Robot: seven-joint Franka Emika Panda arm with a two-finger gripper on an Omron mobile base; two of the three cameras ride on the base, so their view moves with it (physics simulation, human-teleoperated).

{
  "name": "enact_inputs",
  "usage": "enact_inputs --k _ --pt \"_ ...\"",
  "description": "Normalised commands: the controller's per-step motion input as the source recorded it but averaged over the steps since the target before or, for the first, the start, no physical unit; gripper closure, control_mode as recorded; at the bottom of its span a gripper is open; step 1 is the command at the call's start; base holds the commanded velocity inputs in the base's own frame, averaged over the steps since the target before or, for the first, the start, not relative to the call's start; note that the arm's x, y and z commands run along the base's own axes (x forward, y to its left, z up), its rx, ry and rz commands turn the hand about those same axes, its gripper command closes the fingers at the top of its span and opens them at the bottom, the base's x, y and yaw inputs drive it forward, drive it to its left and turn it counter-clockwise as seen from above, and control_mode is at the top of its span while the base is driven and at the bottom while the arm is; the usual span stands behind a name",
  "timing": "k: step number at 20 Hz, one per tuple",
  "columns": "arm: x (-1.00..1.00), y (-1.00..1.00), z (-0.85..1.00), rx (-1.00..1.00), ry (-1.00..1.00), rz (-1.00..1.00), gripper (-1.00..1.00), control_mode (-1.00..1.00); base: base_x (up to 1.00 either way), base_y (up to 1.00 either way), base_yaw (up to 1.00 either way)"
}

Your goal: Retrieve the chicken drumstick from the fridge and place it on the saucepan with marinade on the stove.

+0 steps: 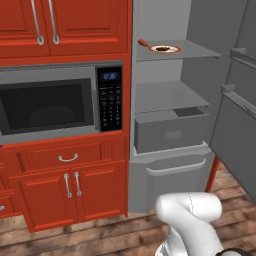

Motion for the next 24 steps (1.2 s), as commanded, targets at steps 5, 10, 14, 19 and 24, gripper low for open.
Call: enact_inputs --k 5,10,14,19,24 --pt "-0.16 1.0 0.18 0.0 0.03 0.02 -1.0 -1.0 0.0 0.0 0.0" --pt "0.0 0.84 0.25 0.0 0.07 0.04 -1.0 -1.0 0.0 0.0 0.0" --pt "0.0 0.73 0.31 0.0 0.14 0.11 -1.0 -1.0 0.0 0.0 0.0" --pt "0.0 0.83 0.3 0.03 0.21 0.22 -1.0 -1.0 0.0 0.0 0.0" --pt "0.0 0.73 0.13 0.09 0.26 0.31 -1.0 -1.0 0.0 0.0 0.0"
